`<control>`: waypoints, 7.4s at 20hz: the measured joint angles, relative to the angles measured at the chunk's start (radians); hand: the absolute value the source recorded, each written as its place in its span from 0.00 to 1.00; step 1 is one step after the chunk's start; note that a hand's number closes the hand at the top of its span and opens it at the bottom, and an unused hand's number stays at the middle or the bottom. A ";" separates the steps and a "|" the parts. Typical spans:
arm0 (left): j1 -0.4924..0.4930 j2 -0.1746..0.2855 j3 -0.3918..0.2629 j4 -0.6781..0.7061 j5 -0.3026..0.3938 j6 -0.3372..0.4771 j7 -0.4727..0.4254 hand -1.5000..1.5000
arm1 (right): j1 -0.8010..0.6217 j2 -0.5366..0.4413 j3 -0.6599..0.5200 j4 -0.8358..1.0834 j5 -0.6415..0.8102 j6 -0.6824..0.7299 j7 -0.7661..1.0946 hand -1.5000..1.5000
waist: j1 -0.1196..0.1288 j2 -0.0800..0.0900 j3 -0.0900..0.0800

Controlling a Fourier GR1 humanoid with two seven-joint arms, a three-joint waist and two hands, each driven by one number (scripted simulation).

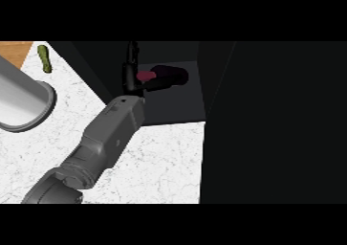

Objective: Pick up the wine, place it into the cabinet and close the cabinet

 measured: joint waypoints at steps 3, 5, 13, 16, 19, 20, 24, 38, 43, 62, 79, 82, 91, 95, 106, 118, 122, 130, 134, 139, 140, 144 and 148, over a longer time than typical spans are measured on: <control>0.007 -0.001 0.005 -0.007 -0.001 -0.008 -0.022 0.00 | -0.004 0.001 0.002 0.001 0.000 -0.001 -0.002 0.00 | -0.001 0.000 0.001; 0.007 -0.002 0.008 -0.007 -0.002 -0.019 -0.026 0.00 | -0.007 0.003 0.008 0.002 0.002 -0.003 -0.001 0.00 | 0.000 0.001 0.000; 0.008 -0.002 -0.003 -0.008 -0.019 -0.082 -0.046 0.00 | -0.016 -0.001 0.009 0.004 0.001 -0.008 0.013 0.00 | 0.002 0.002 -0.002; 0.009 -0.002 -0.009 -0.008 -0.027 -0.113 -0.051 0.00 | -0.003 0.006 0.016 0.003 0.002 -0.012 0.005 0.00 | 0.003 0.002 -0.002; 0.006 -0.003 -0.011 -0.004 -0.026 -0.134 -0.047 0.00 | -0.004 0.010 0.026 0.003 0.004 -0.014 -0.001 0.00 | 0.005 0.002 -0.003; 0.005 -0.003 -0.015 -0.003 -0.028 -0.143 -0.045 0.00 | -0.010 0.010 0.028 0.003 0.005 -0.016 0.004 0.00 | 0.005 0.002 -0.004; 0.009 -0.004 -0.019 -0.008 -0.023 -0.171 -0.052 0.00 | 0.004 0.007 0.029 0.000 0.005 -0.015 0.001 0.00 | 0.006 0.001 -0.004; 0.065 -0.002 -0.108 -0.078 0.112 -0.242 -0.067 0.00 | -0.053 0.003 0.030 -0.002 0.005 -0.052 0.070 0.00 | 0.001 -0.016 -0.002; 0.154 -0.001 -0.215 -0.178 0.198 -0.222 -0.042 0.00 | -0.043 0.012 0.045 -0.001 0.011 -0.063 0.061 0.00 | 0.013 -0.022 -0.003; 0.689 0.008 -0.753 -1.023 0.260 0.205 0.077 0.00 | -0.042 -0.024 -0.019 -0.012 0.027 -0.089 0.065 0.00 | 0.079 -0.026 -0.003; 1.053 0.200 -0.903 -1.643 0.058 0.369 0.226 0.00 | 0.024 -0.037 0.008 -0.028 0.027 -0.042 0.061 0.00 | 0.080 -0.025 -0.003; 1.116 0.267 -0.914 -1.716 0.054 0.333 0.219 0.00 | 0.007 -0.044 0.008 -0.021 0.020 -0.026 0.083 1.00 | 0.081 -0.024 -0.002; 1.237 0.440 -0.872 -1.874 0.075 0.201 0.218 0.00 | 0.032 -0.054 0.060 -0.014 0.002 0.048 0.091 1.00 | 0.079 -0.024 -0.003; 1.310 0.509 -0.828 -1.929 0.103 0.144 0.197 0.00 | 0.085 -0.034 0.106 -0.010 -0.011 0.066 0.097 1.00 | 0.080 -0.024 -0.003; 1.446 0.632 -0.623 -2.016 0.216 0.018 0.152 0.00 | 0.182 0.016 0.368 -0.011 -0.027 0.089 0.160 1.00 | 0.083 -0.026 -0.003; 1.560 0.745 -0.356 -2.009 0.376 -0.177 0.158 0.00 | 0.155 0.031 0.677 -0.024 0.106 -0.055 0.176 1.00 | 0.079 -0.030 -0.005; 1.570 0.759 -0.310 -2.005 0.399 -0.212 0.176 0.00 | 0.153 -0.004 0.697 -0.035 0.165 -0.152 0.161 1.00 | 0.079 -0.030 -0.005; 1.575 0.790 -0.221 -1.980 0.461 -0.296 0.211 0.00 | 0.006 -0.011 0.782 0.004 0.281 -0.325 0.167 1.00 | 0.086 -0.031 -0.007; 1.559 0.792 -0.197 -1.972 0.489 -0.323 0.240 0.00 | -0.091 -0.061 0.807 0.012 0.330 -0.416 0.175 1.00 | 0.088 -0.029 -0.007; 1.527 0.778 -0.194 -1.972 0.501 -0.334 0.269 0.00 | -0.235 -0.117 0.830 0.035 0.308 -0.515 0.196 1.00 | 0.098 -0.024 -0.007; 1.525 0.777 -0.193 -1.971 0.502 -0.337 0.275 0.00 | -0.261 -0.124 0.832 0.041 0.295 -0.534 0.198 1.00 | 0.100 -0.024 -0.006; 1.496 0.766 -0.191 -1.956 0.508 -0.348 0.292 0.00 | -0.378 -0.125 0.812 0.086 0.216 -0.603 0.202 1.00 | 0.110 -0.019 -0.007; 1.482 0.752 -0.191 -1.943 0.503 -0.351 0.300 0.00 | -0.553 -0.050 0.769 0.224 0.143 -0.665 0.195 1.00 | 0.119 -0.018 -0.006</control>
